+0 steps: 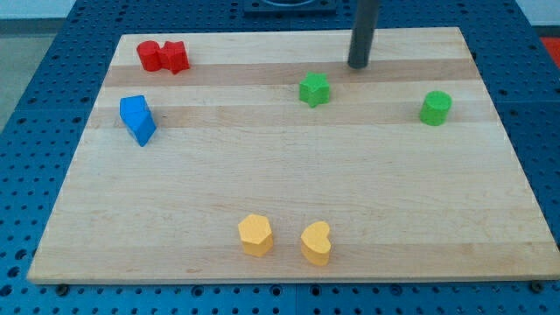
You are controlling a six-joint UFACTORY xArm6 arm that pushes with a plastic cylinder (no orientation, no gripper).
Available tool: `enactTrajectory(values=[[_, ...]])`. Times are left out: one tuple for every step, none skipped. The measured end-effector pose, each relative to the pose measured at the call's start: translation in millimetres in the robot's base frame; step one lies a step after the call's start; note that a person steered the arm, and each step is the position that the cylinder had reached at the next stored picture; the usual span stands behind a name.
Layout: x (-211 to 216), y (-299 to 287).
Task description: Move the green star parallel to the green circle
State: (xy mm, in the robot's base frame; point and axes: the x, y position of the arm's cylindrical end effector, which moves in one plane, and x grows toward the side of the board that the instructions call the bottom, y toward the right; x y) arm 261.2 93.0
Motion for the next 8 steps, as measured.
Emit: enactTrajectory(values=[[-9.5,-48.7],[-5.1,-101.4],[49.2,-113.5],[61.6,-105.0],[59.2,-84.5],[60.6,-56.6],[78.1,-10.8],[79.5,22.8]])
